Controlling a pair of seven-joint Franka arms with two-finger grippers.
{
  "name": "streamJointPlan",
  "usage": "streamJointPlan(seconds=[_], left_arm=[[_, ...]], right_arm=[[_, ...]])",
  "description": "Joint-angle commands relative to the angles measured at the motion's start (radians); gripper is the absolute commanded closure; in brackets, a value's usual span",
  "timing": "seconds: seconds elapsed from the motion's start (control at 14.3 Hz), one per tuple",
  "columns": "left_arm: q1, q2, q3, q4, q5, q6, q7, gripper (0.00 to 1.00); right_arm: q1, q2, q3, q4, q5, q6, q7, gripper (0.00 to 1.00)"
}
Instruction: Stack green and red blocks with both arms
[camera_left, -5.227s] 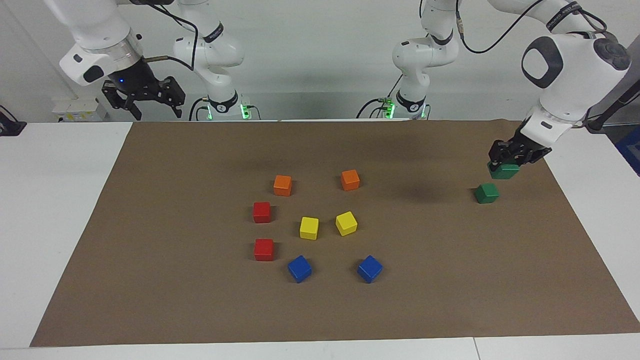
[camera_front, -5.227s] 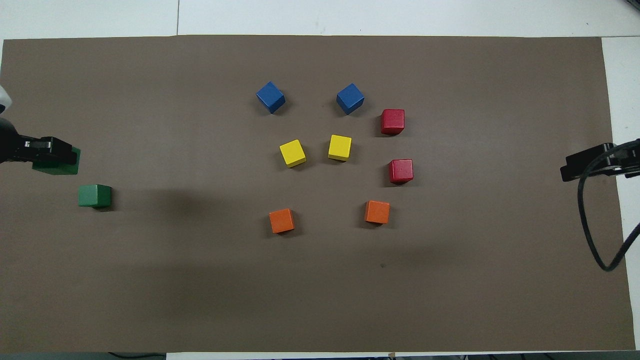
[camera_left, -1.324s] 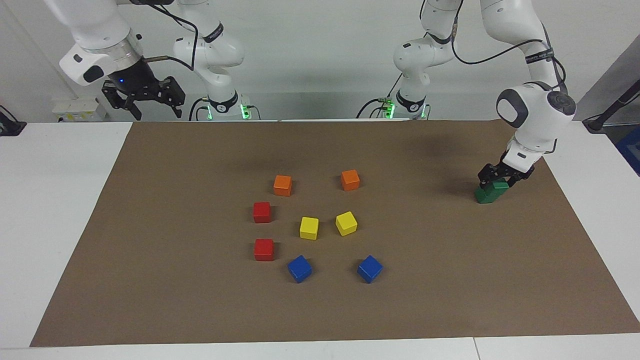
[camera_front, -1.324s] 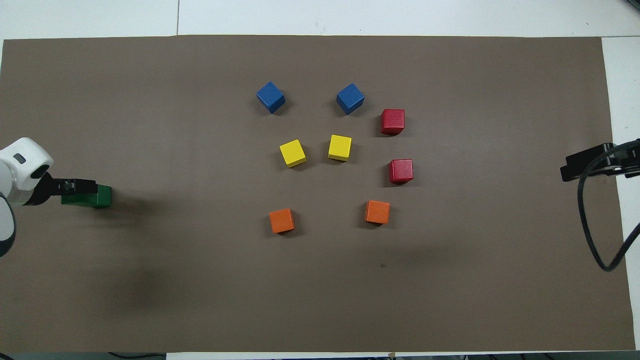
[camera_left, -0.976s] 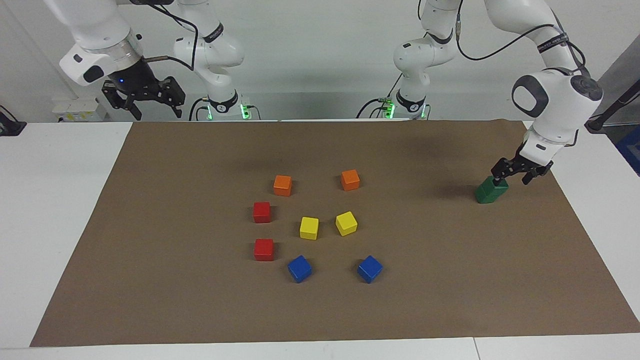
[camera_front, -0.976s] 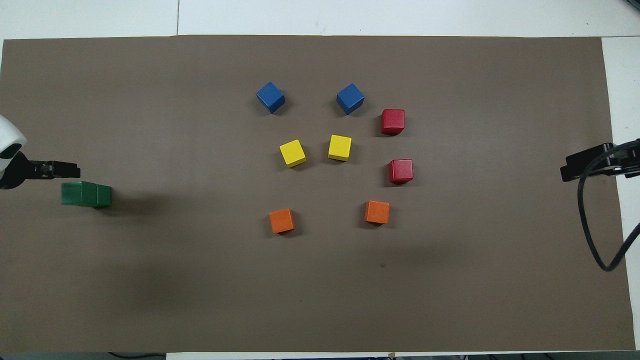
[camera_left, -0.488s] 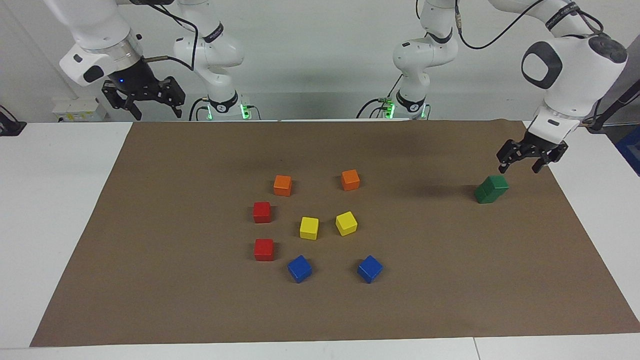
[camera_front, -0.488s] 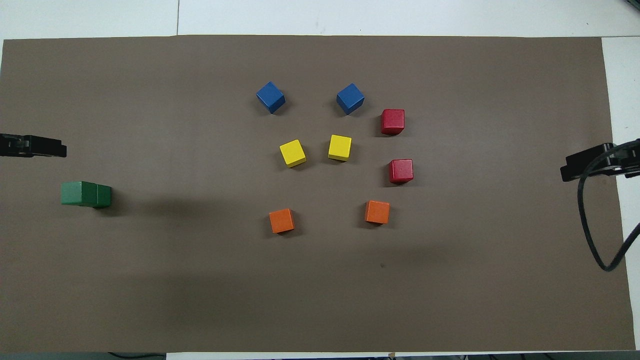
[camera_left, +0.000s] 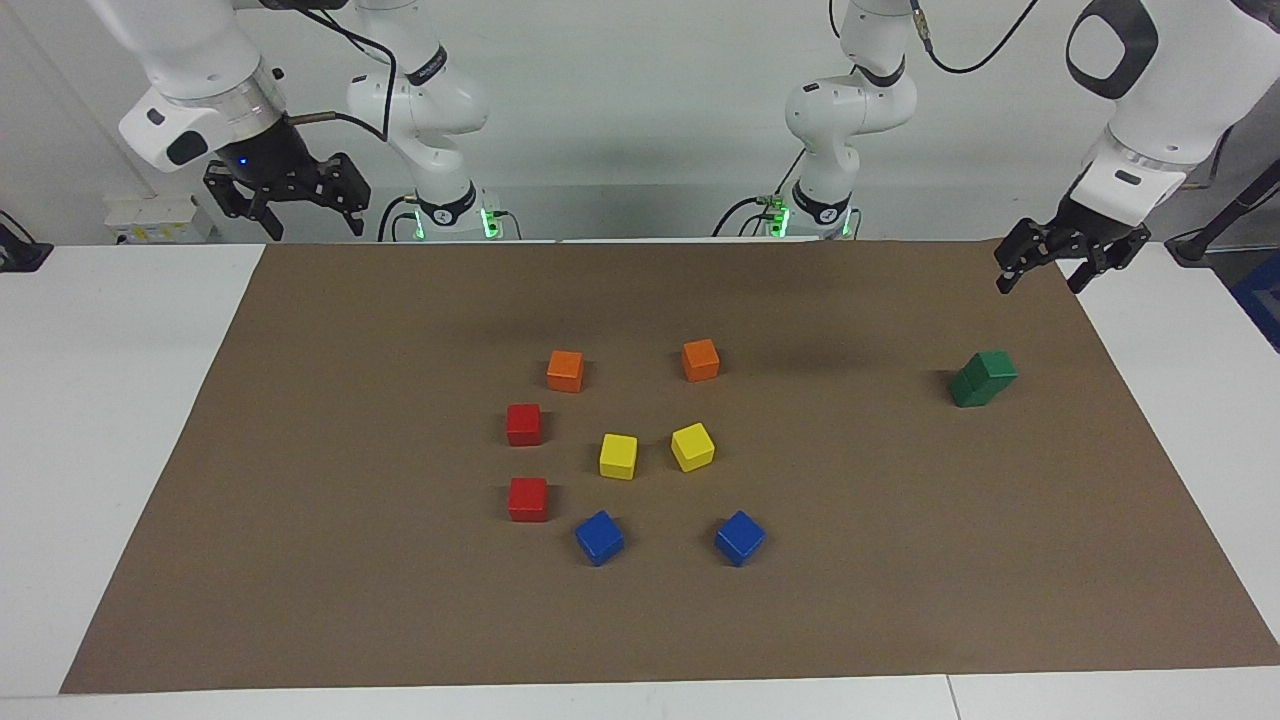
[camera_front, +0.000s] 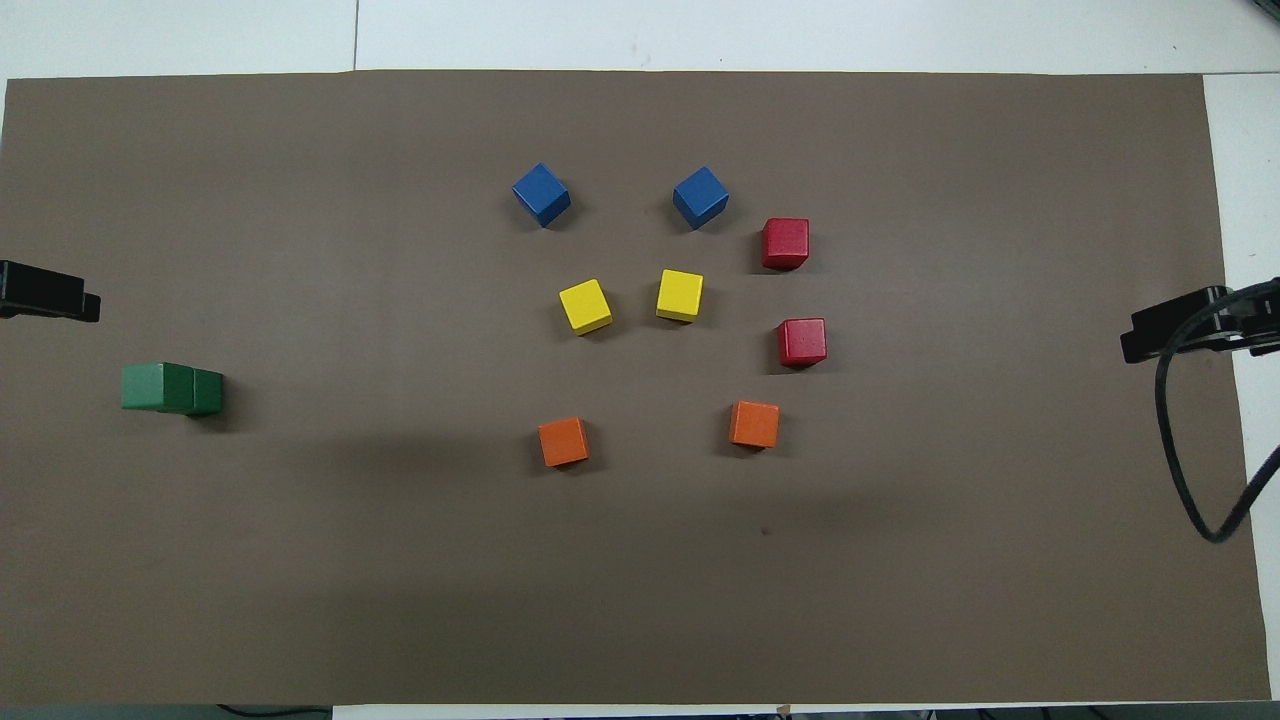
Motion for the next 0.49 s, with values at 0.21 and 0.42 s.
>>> streamJointPlan(seconds=[0.21,0.42], left_arm=[[-0.079,0.015,0.018,0.072,0.018,-0.120,-0.042,0.00],[-0.179,0.003,0.115,0.073,0.017,-0.139,-0.046,0.00]], right_arm=[[-0.007,-0.013,0.002,-0.020,0.013,0.011,-0.008,0.00],[-0.007,-0.014,0.002,-0.018,0.013,0.011,-0.008,0.00]])
